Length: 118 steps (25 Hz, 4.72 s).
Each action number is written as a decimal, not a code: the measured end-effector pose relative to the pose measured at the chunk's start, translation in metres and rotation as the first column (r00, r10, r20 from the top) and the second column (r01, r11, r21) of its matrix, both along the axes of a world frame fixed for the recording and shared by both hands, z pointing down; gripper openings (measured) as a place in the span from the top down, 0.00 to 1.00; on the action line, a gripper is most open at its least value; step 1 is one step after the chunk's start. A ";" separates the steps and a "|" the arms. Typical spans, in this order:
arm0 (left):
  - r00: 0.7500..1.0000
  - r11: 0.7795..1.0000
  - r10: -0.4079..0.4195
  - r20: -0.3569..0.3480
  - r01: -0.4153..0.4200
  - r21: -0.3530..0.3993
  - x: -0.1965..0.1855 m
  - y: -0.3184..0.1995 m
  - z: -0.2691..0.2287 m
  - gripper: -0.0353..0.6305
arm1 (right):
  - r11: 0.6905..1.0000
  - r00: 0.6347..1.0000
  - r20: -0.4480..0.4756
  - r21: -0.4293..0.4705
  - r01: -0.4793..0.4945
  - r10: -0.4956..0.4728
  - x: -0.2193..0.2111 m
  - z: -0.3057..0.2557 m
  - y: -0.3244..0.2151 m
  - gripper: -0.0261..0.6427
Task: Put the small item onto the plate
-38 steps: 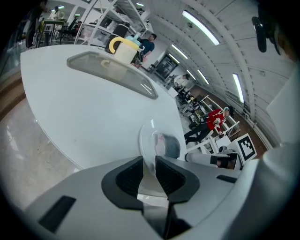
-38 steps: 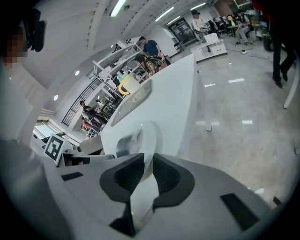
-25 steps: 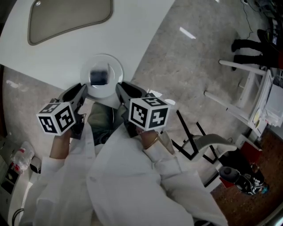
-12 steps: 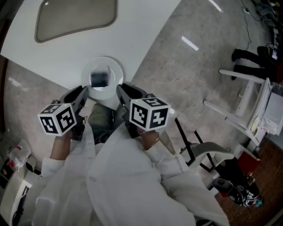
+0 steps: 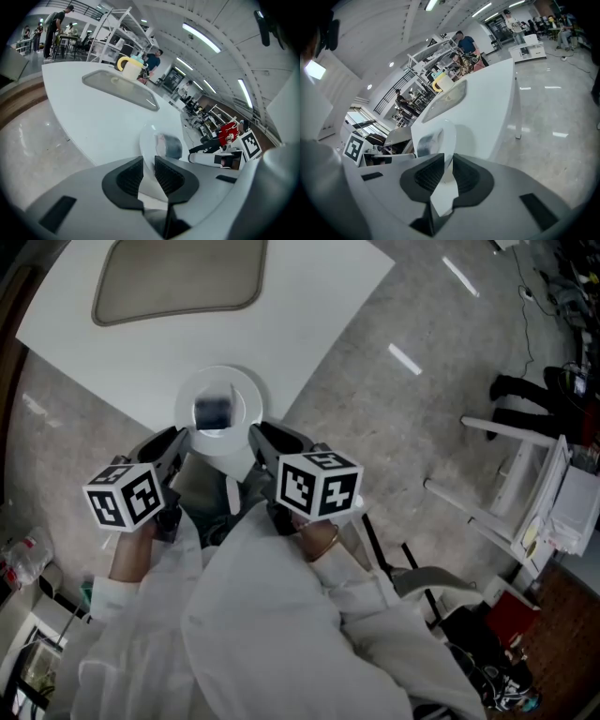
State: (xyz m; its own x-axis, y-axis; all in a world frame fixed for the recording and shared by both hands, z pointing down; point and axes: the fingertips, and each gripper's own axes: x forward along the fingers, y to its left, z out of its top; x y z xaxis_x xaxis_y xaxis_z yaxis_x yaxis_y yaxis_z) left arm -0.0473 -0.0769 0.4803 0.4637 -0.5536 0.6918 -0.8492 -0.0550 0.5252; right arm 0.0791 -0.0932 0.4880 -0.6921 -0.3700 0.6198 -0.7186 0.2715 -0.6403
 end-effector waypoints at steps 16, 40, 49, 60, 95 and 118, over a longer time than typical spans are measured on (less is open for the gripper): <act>0.997 0.997 0.077 -0.024 -0.076 0.021 -0.086 -0.081 -0.013 0.83 | 0.995 0.995 0.005 0.022 -0.100 0.099 -0.085 -0.012 -0.075 0.86; 0.975 0.977 0.214 -0.054 -0.212 0.039 -0.165 -0.248 -0.019 0.83 | 0.966 0.968 -0.013 0.070 -0.250 0.251 -0.163 -0.022 -0.226 0.86; 0.971 0.972 0.237 -0.037 -0.236 0.014 -0.157 -0.282 -0.007 0.83 | 0.964 0.964 -0.037 0.051 -0.260 0.262 -0.157 -0.010 -0.262 0.86; 0.967 0.967 0.255 0.006 -0.255 -0.010 -0.160 -0.297 -0.001 0.83 | 0.970 0.967 -0.079 0.029 -0.240 0.242 -0.162 0.000 -0.272 0.86; 0.963 0.969 0.230 0.137 -0.240 0.059 -0.165 -0.287 -0.008 0.82 | 0.976 0.944 -0.278 0.169 -0.134 0.178 -0.156 -0.010 -0.268 0.86; 0.979 0.916 0.184 0.092 -0.205 0.344 -0.041 -0.136 -0.114 0.90 | 0.873 0.999 0.035 0.487 -0.025 0.009 -0.070 -0.133 -0.124 0.94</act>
State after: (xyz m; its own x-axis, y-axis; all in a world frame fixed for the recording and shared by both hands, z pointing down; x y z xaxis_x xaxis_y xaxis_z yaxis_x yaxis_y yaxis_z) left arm -0.0882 -0.2127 0.3667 0.5528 -0.6679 0.4983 -0.8306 -0.3939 0.3936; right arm 0.0086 -0.2168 0.3552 -0.6985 -0.6312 0.3371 -0.7082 0.5425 -0.4517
